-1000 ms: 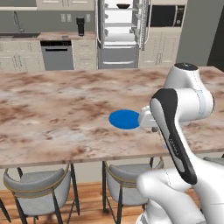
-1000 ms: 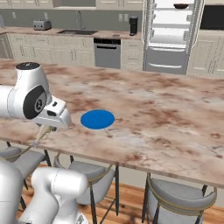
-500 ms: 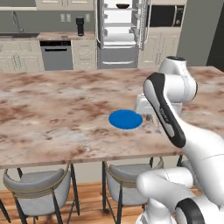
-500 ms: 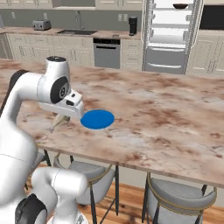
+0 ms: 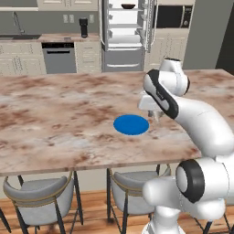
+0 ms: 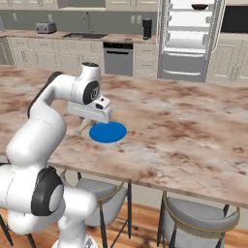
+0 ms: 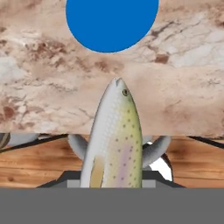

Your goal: Take the fish from the fridge and place it on the digital scale on the counter by the fridge. Wait a few seconds for a reading, then move it to the plate on the dining counter.

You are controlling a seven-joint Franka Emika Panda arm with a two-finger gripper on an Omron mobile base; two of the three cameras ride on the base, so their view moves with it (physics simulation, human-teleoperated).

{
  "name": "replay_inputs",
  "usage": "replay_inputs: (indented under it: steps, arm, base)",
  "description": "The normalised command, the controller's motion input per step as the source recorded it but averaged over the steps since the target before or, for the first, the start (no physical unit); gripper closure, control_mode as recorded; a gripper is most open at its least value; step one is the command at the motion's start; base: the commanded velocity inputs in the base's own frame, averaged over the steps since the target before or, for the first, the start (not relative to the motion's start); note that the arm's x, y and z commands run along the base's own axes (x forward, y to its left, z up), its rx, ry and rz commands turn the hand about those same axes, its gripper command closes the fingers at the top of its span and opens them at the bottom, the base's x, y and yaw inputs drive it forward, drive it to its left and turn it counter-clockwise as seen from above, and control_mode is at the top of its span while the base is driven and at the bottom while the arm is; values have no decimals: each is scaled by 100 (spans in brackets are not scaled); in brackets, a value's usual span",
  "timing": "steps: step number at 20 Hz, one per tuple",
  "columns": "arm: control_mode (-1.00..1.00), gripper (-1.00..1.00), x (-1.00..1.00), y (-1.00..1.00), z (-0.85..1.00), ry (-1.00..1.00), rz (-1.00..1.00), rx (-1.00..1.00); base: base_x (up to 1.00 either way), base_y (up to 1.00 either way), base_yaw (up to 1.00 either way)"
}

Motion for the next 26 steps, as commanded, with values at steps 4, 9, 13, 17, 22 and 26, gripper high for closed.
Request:
replay_inputs:
  steps: [4, 9, 13, 17, 22, 26]
  arm:
    - [-100, 100, 95, 0, -63, 0, -1, -5]
    - [-100, 100, 73, 0, -42, 2, -1, 0]
    - [-100, 100, 49, 0, -29, 1, -1, 0]
    - [-100, 100, 27, 2, -45, 0, 0, -1]
    - [-100, 100, 28, 9, -59, 0, 0, -4]
    - [-100, 100, 31, 10, -50, -2, 0, -5]
  base:
    - [0, 0, 0]
    - [0, 0, 0]
    - [0, 0, 0]
    - [0, 0, 0]
    - [0, 0, 0]
    - [0, 0, 0]
